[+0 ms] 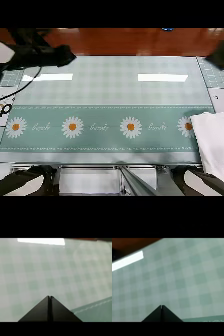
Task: Fold the shirts.
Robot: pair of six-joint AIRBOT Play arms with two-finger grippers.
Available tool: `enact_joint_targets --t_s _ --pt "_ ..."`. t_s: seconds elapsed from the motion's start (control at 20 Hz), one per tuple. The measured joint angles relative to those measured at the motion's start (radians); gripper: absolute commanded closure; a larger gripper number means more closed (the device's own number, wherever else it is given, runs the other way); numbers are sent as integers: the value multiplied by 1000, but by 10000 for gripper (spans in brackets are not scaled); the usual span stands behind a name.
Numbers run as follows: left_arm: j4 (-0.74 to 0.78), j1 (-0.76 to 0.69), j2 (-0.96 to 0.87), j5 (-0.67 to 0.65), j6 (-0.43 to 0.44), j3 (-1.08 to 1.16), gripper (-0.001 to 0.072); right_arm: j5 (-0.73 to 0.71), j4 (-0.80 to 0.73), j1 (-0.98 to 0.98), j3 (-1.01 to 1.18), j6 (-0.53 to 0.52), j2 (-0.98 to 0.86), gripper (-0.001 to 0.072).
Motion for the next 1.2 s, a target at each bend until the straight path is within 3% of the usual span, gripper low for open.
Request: enact_joint_targets --t_s 0.15,0.4,1.2 --pt "179 -12 -66 -67 -88 29 692 0 -234 175 6 58 -155 688" --pt "312 -11 -101 -128 -146 43 690 78 -375 232 11 75 -273 688" --pt "362 -10 -110 -187 -167 46 690 104 -438 240 11 79 -292 688"
